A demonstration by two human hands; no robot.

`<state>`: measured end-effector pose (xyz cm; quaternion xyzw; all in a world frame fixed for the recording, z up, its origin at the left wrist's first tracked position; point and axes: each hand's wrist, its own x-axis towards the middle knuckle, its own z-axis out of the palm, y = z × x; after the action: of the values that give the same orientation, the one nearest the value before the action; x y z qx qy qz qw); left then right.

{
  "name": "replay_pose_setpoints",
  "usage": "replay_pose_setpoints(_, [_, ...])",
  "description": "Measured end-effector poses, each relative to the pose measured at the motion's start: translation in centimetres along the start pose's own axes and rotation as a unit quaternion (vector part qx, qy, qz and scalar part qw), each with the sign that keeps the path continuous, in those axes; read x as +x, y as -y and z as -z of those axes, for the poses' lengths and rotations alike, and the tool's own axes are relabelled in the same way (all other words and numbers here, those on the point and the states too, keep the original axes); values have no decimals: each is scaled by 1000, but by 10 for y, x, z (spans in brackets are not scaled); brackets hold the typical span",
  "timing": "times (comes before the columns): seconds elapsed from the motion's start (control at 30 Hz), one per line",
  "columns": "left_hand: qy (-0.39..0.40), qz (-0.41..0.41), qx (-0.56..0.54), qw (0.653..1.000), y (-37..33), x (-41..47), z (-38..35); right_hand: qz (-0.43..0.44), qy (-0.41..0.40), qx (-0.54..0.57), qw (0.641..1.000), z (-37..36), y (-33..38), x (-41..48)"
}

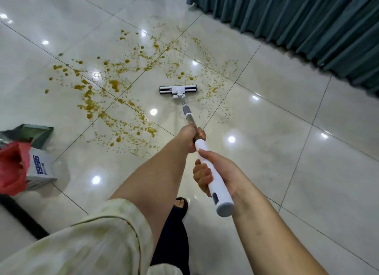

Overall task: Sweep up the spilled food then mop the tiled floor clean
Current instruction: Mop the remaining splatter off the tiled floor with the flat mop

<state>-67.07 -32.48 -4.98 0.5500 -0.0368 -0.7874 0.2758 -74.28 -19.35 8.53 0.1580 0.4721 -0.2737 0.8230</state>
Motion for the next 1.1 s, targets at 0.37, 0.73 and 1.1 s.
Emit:
replay_pose_setpoints(0.37, [-12, 20, -41, 999, -181, 190, -24, 20, -14, -62, 998, -70, 192, 174])
replay_pose_setpoints(0.73, [33, 11, -75, 997, -167, 202, 1, 29, 13, -21, 999, -59, 174, 198])
replay_pose_setpoints(1.1, [18, 69, -12, 997, 1, 54, 41, 14, 7, 51, 999, 21, -13, 78])
